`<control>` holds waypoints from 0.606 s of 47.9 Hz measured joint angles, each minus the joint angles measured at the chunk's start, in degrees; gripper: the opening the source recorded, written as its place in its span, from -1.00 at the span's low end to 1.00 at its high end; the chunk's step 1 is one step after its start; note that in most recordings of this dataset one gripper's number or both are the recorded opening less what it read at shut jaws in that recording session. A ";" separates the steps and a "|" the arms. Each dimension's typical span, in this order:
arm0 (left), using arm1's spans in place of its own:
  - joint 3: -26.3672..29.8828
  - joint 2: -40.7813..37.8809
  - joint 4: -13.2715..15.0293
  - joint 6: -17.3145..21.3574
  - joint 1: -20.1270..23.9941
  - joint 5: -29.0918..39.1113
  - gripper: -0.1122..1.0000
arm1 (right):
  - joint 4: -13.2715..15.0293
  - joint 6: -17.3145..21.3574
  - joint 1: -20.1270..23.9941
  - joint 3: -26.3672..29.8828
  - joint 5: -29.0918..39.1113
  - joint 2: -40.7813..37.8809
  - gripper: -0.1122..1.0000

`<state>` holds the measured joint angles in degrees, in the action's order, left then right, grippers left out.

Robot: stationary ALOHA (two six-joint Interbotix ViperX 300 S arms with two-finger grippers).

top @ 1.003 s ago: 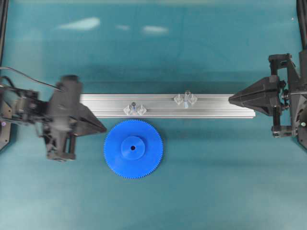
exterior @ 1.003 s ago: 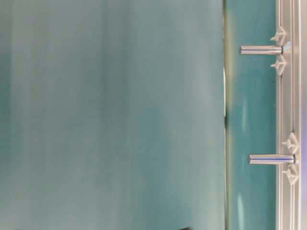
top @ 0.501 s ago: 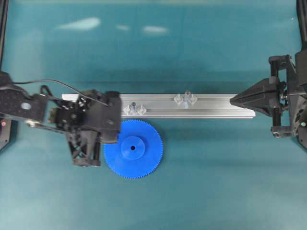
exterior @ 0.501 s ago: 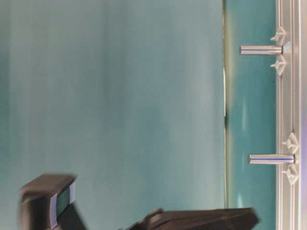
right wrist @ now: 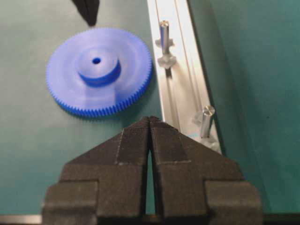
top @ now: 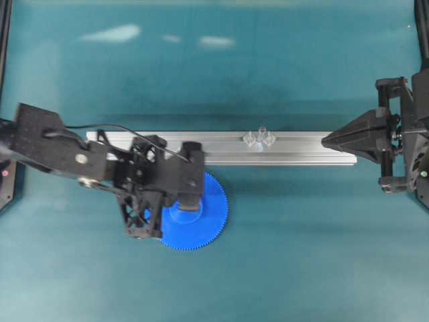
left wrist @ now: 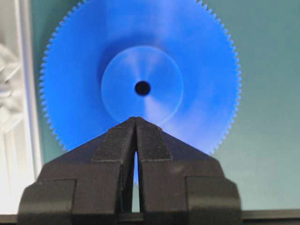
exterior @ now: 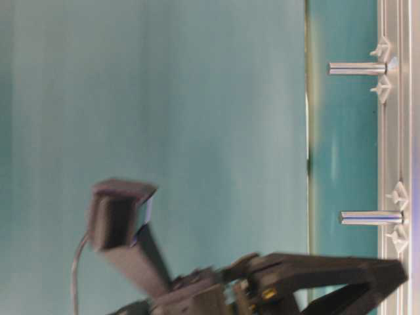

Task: Insert the large gear onto the shaft.
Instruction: 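Lower the open left gripper over the blue gear's hub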

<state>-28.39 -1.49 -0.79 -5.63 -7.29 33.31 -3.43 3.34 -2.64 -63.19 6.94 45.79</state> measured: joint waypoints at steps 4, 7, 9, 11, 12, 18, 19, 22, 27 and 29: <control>0.88 -1.49 0.00 0.00 -0.09 0.18 -0.80 | 0.00 0.00 0.00 -0.09 0.00 0.09 -0.72; 1.58 -2.64 -0.09 0.00 -0.09 0.18 -0.81 | 0.00 0.00 0.00 -0.09 0.00 0.18 -0.72; 2.11 -3.52 0.00 0.00 -0.09 0.18 -0.80 | 0.00 0.00 0.00 -0.18 0.00 0.18 -0.72; 2.55 -4.22 0.00 0.00 -0.18 0.18 -0.80 | 0.00 0.00 0.00 -0.26 0.00 0.35 -0.72; 2.81 -4.57 0.00 0.00 -0.09 0.26 -0.80 | 0.00 0.00 0.00 -0.35 0.00 0.44 -0.72; 4.31 -5.98 -0.09 -0.09 -0.09 0.26 -0.81 | 0.00 0.00 0.00 -0.79 0.18 1.23 -0.72; 4.57 -6.24 0.00 -0.09 -0.09 0.26 -0.80 | 0.00 0.00 0.00 -0.97 0.18 1.41 -0.72; 5.10 -6.94 0.00 -0.18 -0.09 0.62 -0.81 | 0.00 0.00 0.00 -1.23 0.35 1.93 -0.72; 5.71 -7.73 0.00 -0.26 -0.18 1.76 -0.80 | 0.00 0.00 0.00 -1.49 0.88 2.72 -0.72; 5.98 -7.91 0.00 -0.26 -0.18 2.46 -0.81 | 0.00 0.00 0.00 -1.58 1.14 3.16 -0.72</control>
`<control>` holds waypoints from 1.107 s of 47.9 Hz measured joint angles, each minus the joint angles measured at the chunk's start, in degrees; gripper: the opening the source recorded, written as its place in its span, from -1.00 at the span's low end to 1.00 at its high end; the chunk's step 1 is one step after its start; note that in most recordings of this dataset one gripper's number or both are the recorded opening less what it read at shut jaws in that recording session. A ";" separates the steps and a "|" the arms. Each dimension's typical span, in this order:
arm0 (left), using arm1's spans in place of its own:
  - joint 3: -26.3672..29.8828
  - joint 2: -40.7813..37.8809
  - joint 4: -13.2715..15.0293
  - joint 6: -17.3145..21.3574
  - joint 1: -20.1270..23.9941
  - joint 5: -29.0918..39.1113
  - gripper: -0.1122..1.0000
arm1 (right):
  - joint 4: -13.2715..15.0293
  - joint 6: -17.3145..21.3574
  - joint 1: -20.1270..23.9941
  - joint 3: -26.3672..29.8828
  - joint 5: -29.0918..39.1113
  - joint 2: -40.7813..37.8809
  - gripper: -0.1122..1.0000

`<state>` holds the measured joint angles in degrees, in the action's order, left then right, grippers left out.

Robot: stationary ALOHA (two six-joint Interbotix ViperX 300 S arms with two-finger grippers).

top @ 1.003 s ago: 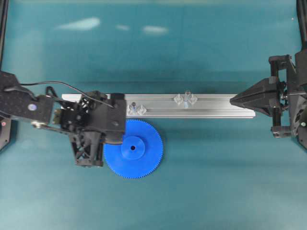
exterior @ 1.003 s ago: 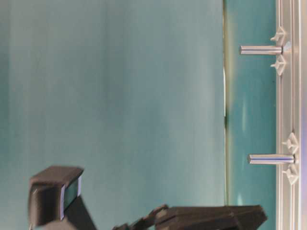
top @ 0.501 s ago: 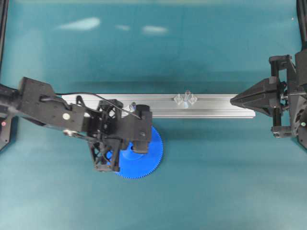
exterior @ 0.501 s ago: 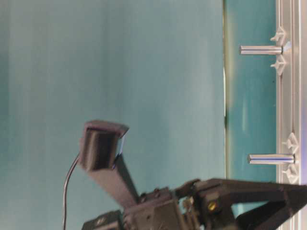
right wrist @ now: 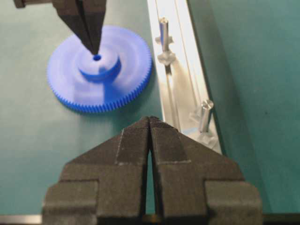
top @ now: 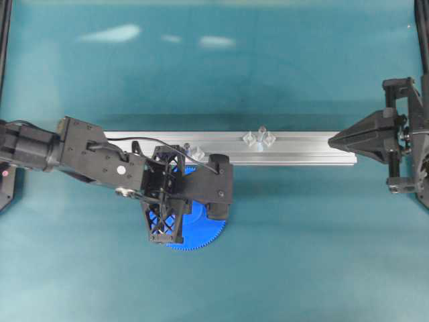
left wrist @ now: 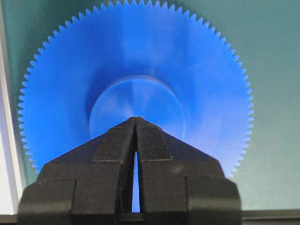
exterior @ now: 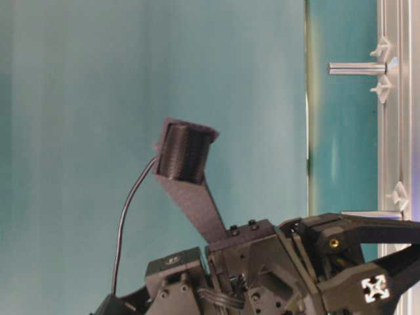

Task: Insert the large gear onto the shaft.
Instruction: 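Lower the open left gripper over the blue gear's hub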

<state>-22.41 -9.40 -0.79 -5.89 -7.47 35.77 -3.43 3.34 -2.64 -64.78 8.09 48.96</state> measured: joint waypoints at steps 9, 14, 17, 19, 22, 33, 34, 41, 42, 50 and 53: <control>0.44 -0.18 0.00 0.09 0.09 0.97 -0.81 | 0.00 -0.09 0.00 -0.62 0.88 1.67 -0.72; 0.53 -0.09 0.00 0.18 0.00 1.05 -0.80 | 0.00 0.00 0.00 -0.97 0.97 2.55 -0.72; 0.53 -0.18 0.00 0.26 0.09 1.14 -0.81 | 0.00 0.00 0.00 -1.05 0.97 2.81 -0.72; 0.53 -0.18 0.00 0.53 0.09 1.23 -0.80 | 0.00 0.00 0.00 -1.14 1.05 2.99 -0.72; 0.53 -0.18 0.00 0.70 0.00 1.14 -0.81 | 0.00 0.00 0.00 -1.23 1.05 3.08 -0.72; 0.62 -0.35 0.00 0.79 0.09 1.23 -0.79 | 0.00 -0.09 0.00 -1.41 1.05 3.16 -0.72; 0.62 -0.35 0.00 0.79 0.00 1.23 -0.78 | 0.00 0.00 0.00 -1.41 0.97 3.08 -0.72; 0.88 -0.35 0.00 0.79 0.09 1.76 -0.41 | 0.00 0.00 0.00 -1.41 1.05 3.16 -0.72; 0.79 -0.35 0.00 0.79 0.00 1.93 -0.31 | 0.00 0.00 0.00 -1.41 1.05 3.16 -0.72; 0.97 -0.44 -0.09 0.70 0.00 2.55 0.56 | 0.00 0.00 0.00 -1.41 0.97 3.16 -0.72; 0.97 -0.53 0.00 0.79 0.00 2.11 0.79 | 0.00 0.09 0.00 -1.41 1.05 3.16 -0.72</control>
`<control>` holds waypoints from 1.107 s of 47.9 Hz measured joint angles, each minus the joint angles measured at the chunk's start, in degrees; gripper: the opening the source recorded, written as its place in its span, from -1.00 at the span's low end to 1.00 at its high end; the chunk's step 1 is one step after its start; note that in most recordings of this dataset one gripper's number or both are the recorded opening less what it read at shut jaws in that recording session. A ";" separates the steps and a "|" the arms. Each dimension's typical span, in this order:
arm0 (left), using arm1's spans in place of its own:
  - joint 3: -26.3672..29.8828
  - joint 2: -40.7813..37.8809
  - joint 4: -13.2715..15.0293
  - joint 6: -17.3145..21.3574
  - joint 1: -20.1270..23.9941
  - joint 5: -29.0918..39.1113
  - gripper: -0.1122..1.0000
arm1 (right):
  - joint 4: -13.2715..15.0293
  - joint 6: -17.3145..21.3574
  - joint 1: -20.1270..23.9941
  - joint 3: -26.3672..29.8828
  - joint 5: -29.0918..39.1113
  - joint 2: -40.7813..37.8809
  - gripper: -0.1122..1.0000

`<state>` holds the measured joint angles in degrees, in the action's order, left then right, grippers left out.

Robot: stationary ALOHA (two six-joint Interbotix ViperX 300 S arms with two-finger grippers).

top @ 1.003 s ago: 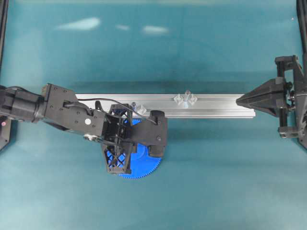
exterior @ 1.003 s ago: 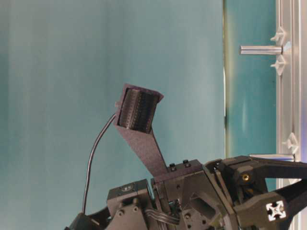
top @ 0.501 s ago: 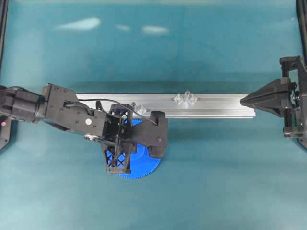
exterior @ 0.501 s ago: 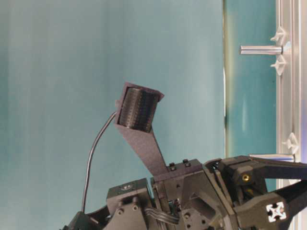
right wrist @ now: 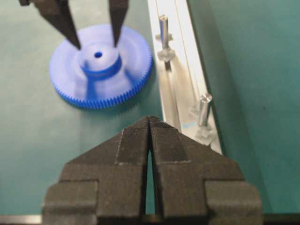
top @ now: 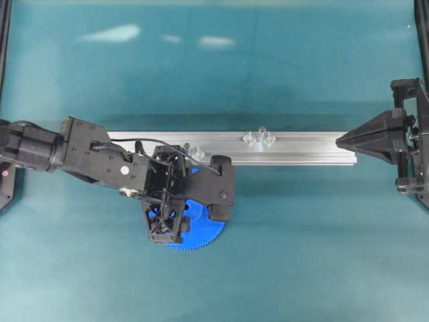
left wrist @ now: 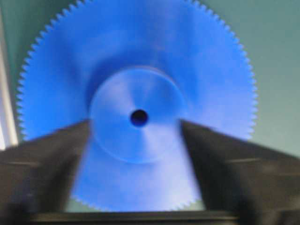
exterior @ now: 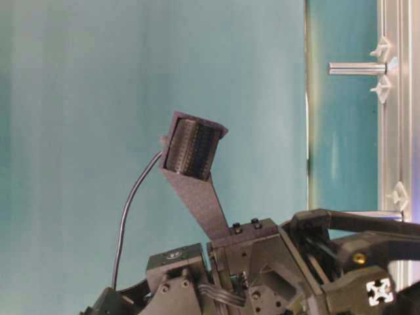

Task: Insert the large gear onto the shaft.
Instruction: 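Lower the open left gripper over the blue gear's hub, then close the left gripper on the blue gear's hub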

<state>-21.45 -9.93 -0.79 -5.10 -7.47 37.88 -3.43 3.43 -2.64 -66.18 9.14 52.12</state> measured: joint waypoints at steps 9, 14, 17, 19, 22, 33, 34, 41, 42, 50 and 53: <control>0.26 -0.79 -0.09 0.00 0.00 -1.41 0.91 | 0.00 0.88 0.00 0.00 0.00 0.00 -0.72; 0.35 -1.32 0.00 -0.26 0.00 -1.41 0.91 | 0.00 0.88 0.00 0.00 0.00 0.00 -0.72; 0.44 -1.41 0.00 -0.44 0.00 -1.32 0.91 | 0.00 0.88 0.00 0.00 0.00 0.09 -0.72; 0.62 -1.58 0.00 -0.44 0.00 -1.14 0.91 | -0.09 0.88 0.00 0.00 0.00 0.18 -0.72; 0.70 -1.67 -0.09 -0.44 0.00 -0.62 0.91 | 0.00 0.88 0.00 -0.18 0.09 0.35 -0.72; 0.79 -2.11 -0.09 -0.62 0.00 0.35 0.91 | -0.09 1.05 0.00 -0.44 0.79 1.23 -0.72; 0.88 -2.11 -0.09 -0.62 0.00 0.35 0.91 | 0.00 1.05 0.00 -0.35 0.88 1.23 -0.72; 0.88 -2.55 0.00 -0.62 -0.26 0.35 0.91 | 0.00 1.05 0.00 -0.35 1.41 1.85 -0.72; 0.88 -2.55 0.00 -0.62 -0.26 0.35 0.91 | 0.00 1.05 0.00 -0.35 1.49 1.93 -0.72; 1.14 -3.25 0.00 -0.62 -0.35 0.35 0.91 | 0.00 1.05 0.00 -0.44 1.67 2.11 -0.72; 1.32 -3.52 0.00 -0.53 -0.35 0.35 0.91 | 0.00 1.05 0.00 -0.44 1.76 2.11 -0.72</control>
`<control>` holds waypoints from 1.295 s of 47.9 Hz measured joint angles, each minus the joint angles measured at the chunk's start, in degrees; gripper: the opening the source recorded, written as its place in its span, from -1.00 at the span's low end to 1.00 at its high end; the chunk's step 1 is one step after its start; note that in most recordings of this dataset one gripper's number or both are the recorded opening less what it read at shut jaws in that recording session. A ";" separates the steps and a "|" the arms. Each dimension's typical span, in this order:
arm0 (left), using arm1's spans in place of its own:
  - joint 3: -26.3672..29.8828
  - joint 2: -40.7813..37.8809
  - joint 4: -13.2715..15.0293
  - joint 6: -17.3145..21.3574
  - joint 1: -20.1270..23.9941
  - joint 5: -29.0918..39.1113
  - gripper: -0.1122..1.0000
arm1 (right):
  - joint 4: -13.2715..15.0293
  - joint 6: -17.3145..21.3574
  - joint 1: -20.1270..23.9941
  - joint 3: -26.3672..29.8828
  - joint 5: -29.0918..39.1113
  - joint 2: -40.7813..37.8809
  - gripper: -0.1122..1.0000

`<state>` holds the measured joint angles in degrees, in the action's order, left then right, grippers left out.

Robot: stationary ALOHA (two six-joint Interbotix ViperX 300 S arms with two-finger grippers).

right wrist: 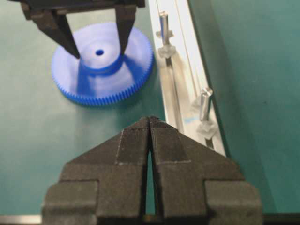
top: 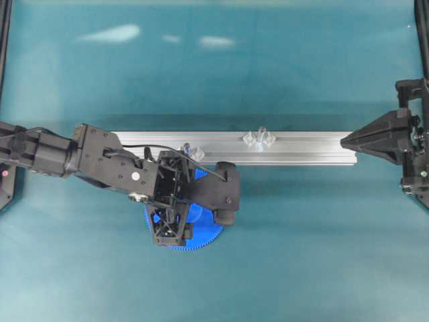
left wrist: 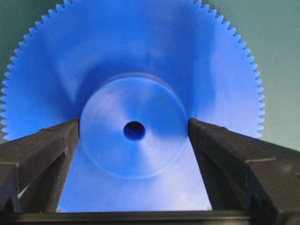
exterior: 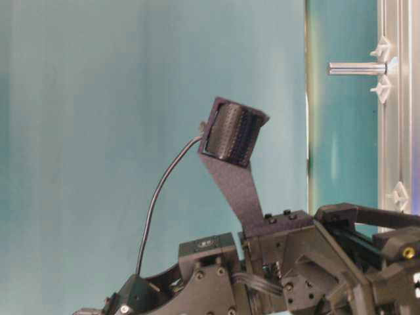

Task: Insert the large gear onto the shaft.
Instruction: 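Close the left gripper on the blue gear's hub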

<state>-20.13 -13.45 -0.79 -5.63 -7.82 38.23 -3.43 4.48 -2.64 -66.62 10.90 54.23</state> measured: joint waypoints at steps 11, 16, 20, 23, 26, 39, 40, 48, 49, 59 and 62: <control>0.18 -0.70 0.00 -0.18 0.00 -0.26 0.91 | 0.00 0.00 0.00 -0.18 0.00 0.00 -0.72; 0.26 -0.79 -0.09 -0.26 0.00 -0.26 0.91 | 0.00 0.00 0.00 -0.18 -0.09 0.00 -0.72; 0.26 -0.88 -0.09 -0.35 0.00 -0.26 0.91 | 0.00 0.00 0.00 -0.18 0.00 0.09 -0.72; 0.18 -0.97 -0.09 -0.70 0.00 0.09 0.91 | -0.09 0.00 0.00 -0.18 -0.09 0.09 -0.72; 0.26 -0.97 0.00 -0.79 0.00 0.18 0.91 | 0.00 0.00 0.00 -0.09 0.00 0.09 -0.72; 0.35 -1.05 0.00 -1.14 0.00 0.26 0.91 | 0.00 0.00 0.00 -0.18 -0.09 0.09 -0.72; 0.35 -1.05 -0.09 -1.14 0.00 0.35 0.91 | 0.00 0.00 0.00 -0.18 -0.09 0.09 -0.72; 0.44 -1.32 -0.09 -1.23 0.00 0.44 0.91 | 0.00 0.09 0.00 -0.18 -0.09 0.09 -0.72; 0.44 -1.23 0.00 -1.32 0.00 0.44 0.91 | 0.00 0.09 0.00 -0.09 -0.09 0.09 -0.72; 0.70 -1.58 -0.09 -1.49 0.00 0.53 0.84 | 0.00 0.09 0.00 -0.18 0.00 0.09 -0.72; 0.70 -1.49 -0.18 -1.49 0.00 0.62 0.69 | 0.00 0.09 0.00 -0.18 0.00 0.09 -0.72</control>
<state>-19.42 -14.94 -0.97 -7.12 -7.82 38.85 -3.43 4.57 -2.64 -66.80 10.90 54.32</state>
